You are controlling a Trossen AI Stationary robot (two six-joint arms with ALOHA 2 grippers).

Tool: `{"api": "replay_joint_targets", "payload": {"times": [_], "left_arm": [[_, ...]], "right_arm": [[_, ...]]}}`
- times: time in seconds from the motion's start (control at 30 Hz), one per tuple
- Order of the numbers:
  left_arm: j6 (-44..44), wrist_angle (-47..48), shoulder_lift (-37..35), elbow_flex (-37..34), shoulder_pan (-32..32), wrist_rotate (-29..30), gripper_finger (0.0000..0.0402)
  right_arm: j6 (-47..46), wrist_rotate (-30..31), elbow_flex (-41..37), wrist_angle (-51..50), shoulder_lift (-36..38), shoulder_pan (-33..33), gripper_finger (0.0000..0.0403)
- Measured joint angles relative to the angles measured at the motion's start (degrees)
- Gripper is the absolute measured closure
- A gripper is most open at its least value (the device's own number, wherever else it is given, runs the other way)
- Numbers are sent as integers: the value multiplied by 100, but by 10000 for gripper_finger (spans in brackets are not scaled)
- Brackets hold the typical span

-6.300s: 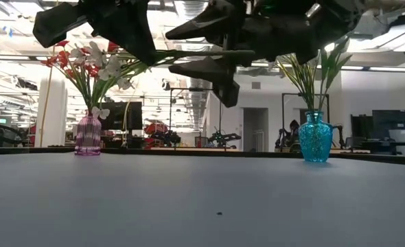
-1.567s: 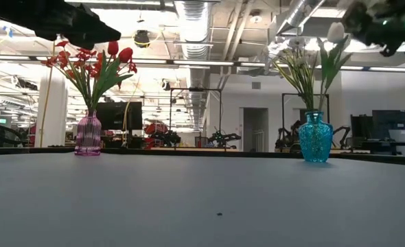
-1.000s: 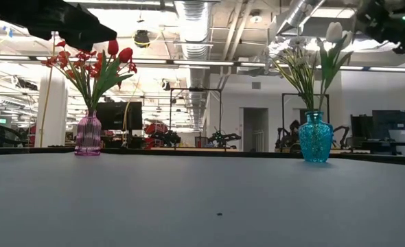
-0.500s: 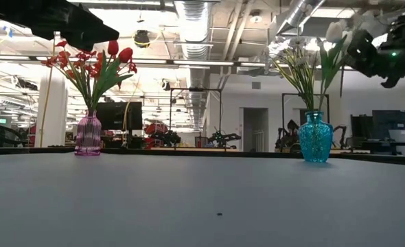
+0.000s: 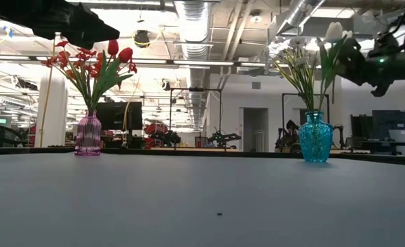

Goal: Sort flowers into vase by color
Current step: Put the white flowers into the blue vase

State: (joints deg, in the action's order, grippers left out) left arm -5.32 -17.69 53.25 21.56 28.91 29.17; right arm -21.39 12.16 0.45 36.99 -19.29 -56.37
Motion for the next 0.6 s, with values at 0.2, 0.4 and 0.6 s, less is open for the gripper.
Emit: {"api": "replay_joint_targets", "payload": {"times": [0.2, 0.4, 0.6], "left_arm": [[5, 0, 0, 0, 0, 4, 212], [63, 0, 0, 0, 0, 7, 212], [91, 0, 0, 0, 0, 11, 212]], "right_arm": [[182, 269, -4, 1187, -1110, 272, 379], [237, 462, -9, 1790, -1897, 427, 379], [435, 468, -11, 2690, -2484, 637, 379]]}}
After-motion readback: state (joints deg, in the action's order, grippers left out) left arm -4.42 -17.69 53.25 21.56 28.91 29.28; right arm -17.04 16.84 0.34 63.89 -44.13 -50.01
